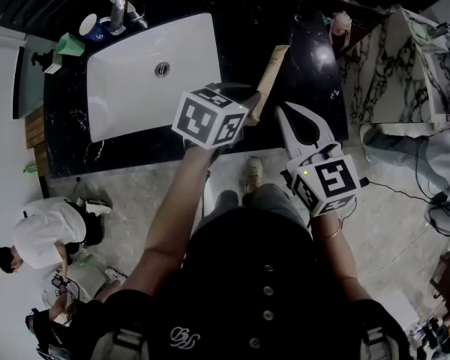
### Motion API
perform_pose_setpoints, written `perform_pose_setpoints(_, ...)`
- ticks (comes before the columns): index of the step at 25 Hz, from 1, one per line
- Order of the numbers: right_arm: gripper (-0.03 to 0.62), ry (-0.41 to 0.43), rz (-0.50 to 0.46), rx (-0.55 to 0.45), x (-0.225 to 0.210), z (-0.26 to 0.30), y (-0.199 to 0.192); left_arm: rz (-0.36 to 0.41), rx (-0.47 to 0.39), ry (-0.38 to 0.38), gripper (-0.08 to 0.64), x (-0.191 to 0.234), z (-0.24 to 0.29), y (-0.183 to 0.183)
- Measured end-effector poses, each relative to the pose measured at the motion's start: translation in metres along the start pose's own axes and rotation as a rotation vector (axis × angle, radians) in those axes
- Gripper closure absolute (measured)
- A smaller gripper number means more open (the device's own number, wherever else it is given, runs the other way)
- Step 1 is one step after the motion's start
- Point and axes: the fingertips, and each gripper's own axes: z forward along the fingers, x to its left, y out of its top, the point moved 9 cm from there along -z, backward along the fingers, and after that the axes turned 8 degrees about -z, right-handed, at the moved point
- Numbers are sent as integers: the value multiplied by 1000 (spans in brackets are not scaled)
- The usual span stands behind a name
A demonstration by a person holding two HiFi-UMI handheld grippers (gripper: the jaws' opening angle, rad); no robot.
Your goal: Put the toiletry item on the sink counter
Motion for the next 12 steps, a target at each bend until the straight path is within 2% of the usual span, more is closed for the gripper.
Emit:
perform_pose_setpoints(9,589,-12,-12,-9,6,-11,3,-30,-64,-17,538,-7,0,-2)
perform_pose_setpoints(12,589,-15,-24,-12,9,-14,1,-33,-74,-11,510,-8,1,-4)
